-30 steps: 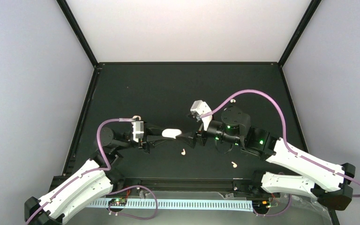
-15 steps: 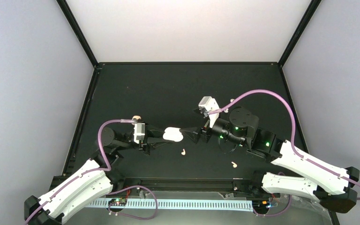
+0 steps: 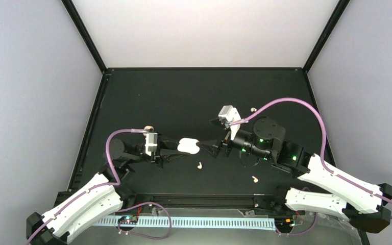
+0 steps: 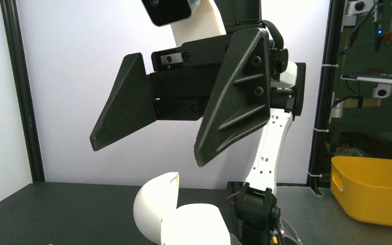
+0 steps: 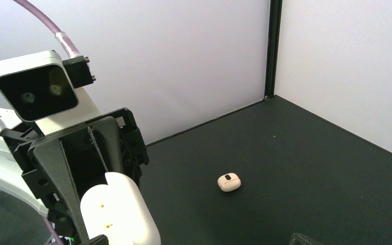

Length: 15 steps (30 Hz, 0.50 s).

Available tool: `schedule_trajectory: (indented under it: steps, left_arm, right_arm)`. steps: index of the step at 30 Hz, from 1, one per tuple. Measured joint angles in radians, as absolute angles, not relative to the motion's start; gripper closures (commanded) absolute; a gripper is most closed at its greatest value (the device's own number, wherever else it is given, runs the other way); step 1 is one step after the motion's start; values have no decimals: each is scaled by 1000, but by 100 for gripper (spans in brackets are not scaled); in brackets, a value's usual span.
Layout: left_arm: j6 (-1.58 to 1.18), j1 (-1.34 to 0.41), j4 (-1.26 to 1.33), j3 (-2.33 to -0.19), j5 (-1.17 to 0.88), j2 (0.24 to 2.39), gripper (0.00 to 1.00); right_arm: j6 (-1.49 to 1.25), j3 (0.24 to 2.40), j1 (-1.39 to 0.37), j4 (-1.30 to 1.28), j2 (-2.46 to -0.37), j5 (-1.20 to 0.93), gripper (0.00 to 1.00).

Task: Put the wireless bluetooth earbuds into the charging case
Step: Open the charging case.

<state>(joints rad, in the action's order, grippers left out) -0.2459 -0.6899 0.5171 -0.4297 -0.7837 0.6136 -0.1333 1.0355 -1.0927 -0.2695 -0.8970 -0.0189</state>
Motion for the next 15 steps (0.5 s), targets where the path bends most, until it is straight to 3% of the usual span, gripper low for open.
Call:
schedule_trajectory:
  steps: [15]
  left_arm:
    - [-379, -690, 576, -382, -768, 542, 98]
  right_arm:
    - [-211, 1087, -1093, -259, -957, -130, 7]
